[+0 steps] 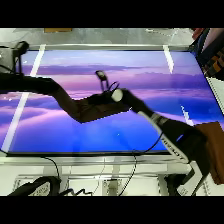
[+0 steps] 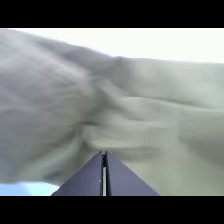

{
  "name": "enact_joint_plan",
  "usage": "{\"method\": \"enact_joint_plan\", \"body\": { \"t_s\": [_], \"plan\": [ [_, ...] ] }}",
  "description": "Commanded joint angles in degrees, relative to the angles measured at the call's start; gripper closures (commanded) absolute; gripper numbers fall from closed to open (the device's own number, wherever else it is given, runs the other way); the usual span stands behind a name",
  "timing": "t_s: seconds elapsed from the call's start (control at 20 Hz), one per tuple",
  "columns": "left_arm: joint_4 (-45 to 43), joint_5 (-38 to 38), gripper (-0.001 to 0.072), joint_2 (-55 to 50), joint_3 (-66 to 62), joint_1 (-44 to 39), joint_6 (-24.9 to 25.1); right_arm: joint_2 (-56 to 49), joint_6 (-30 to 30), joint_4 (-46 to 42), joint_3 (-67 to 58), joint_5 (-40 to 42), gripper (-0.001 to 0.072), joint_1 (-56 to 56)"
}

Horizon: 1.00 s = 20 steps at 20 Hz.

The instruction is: Fold the clothes and pants, and hang the long-sleeved shirts on hangers.

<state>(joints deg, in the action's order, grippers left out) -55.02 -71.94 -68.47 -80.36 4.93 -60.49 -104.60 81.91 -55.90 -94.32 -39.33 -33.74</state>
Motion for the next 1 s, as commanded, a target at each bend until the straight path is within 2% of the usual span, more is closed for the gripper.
{"method": "enact_joint_plan", "body": {
  "t_s": [0.0, 0.05, 0.2, 0.3, 0.5, 0.55, 0.6, 0.65, 0.95],
  "plan": [
    [3.6, 10.1, 0.0694, -6.3, 0.1, -7.6, 0.1, 4.2, -0.1, -5.4, -0.1, -11.7, 0.0702, 10.7],
    [6.7, 14.9, 0.0694, -8.7, 0.1, -10.5, 0.3, 5.5, -0.1, -5.5, -0.1, -13.2, 0.0701, 13.6],
    [15.1, 31.1, 0.0694, -16.6, 0.0, -20.5, 5.5, 8.6, -0.1, -5.5, -0.1, -16.0, 0.0701, 20.6],
    [16.2, 40.0, 0.0694, -21.5, 0.0, -26.5, 5.7, 10.0, -0.1, -5.5, -0.1, -17.7, 0.0701, 23.7],
    [16.1, 49.7, 0.0688, -28.5, 0.0, -35.4, 5.7, 10.3, -0.1, -6.9, 0.0, -19.3, 0.0701, 27.4],
    [16.1, 51.4, 0.0608, -29.2, 0.0, -36.7, 5.7, 10.3, -0.1, -8.7, 0.0, -19.1, 0.0701, 27.8],
    [16.1, 52.8, 0.0359, -29.4, 0.0, -37.6, 5.7, 10.3, -0.1, -10.6, 0.0, -18.8, 0.0701, 28.1],
    [16.1, 54.9, 0.0025, -29.2, 0.0, -38.1, 5.7, 10.3, -0.1, -12.7, 0.0, -18.4, 0.0701, 28.5],
    [16.1, 56.7, 0.0009, -25.4, 0.0, -34.7, 5.7, 9.7, -0.5, -22.3, 0.3, -18.8, 0.0702, 30.9]
  ]
}}
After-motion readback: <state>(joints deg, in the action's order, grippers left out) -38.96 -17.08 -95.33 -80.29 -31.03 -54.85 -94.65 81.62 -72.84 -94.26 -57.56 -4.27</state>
